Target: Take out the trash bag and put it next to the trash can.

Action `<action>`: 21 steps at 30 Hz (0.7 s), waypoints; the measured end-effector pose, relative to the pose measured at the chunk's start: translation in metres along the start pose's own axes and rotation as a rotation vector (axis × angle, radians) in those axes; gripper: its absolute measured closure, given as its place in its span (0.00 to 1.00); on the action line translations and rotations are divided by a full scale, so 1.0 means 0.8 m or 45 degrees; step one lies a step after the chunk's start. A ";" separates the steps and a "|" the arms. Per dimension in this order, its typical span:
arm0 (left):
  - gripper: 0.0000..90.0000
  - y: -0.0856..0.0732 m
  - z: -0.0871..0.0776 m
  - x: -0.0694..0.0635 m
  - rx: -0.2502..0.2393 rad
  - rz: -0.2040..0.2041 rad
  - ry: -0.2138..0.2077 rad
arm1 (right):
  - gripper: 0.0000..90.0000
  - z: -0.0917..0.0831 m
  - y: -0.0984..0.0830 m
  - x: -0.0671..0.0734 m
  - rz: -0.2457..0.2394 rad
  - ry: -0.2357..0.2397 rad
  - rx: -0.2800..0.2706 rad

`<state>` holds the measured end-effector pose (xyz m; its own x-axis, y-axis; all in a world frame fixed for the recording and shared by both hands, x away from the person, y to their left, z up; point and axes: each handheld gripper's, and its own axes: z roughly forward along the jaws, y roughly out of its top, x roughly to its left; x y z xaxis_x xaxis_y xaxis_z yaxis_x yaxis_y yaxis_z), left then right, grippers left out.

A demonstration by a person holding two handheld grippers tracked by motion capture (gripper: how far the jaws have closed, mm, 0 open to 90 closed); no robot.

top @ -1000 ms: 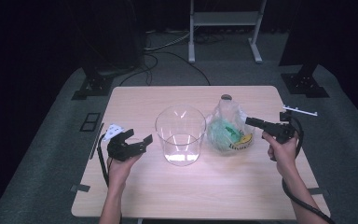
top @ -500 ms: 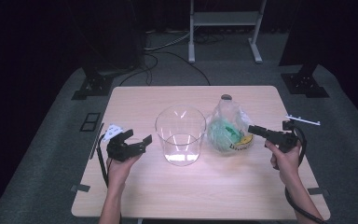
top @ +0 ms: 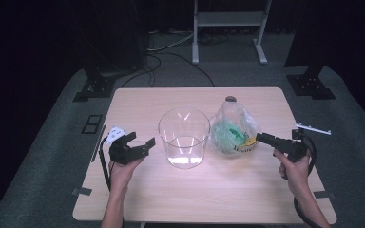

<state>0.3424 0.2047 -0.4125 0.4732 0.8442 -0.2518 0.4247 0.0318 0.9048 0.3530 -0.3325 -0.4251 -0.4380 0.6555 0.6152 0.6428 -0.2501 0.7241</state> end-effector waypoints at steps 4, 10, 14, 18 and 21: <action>0.09 0.000 0.000 0.000 0.001 0.000 0.001 | 0.52 -0.004 -0.007 -0.004 -0.005 -0.013 0.000; 0.09 -0.001 0.000 0.000 0.006 0.004 0.000 | 0.52 -0.010 -0.021 -0.010 -0.002 -0.030 0.002; 0.09 -0.001 0.000 0.000 0.004 0.003 0.001 | 0.51 -0.013 -0.030 -0.014 0.003 -0.040 0.006; 0.09 -0.001 0.000 0.000 0.003 0.002 0.002 | 0.51 -0.016 -0.039 -0.017 0.013 -0.044 0.006; 0.09 -0.001 -0.001 0.000 0.003 0.001 0.003 | 0.51 -0.017 -0.047 -0.020 0.014 -0.048 0.009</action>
<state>0.3419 0.2051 -0.4128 0.4721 0.8453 -0.2501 0.4258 0.0298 0.9043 0.3274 -0.3430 -0.4575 -0.4068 0.6791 0.6111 0.6522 -0.2525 0.7147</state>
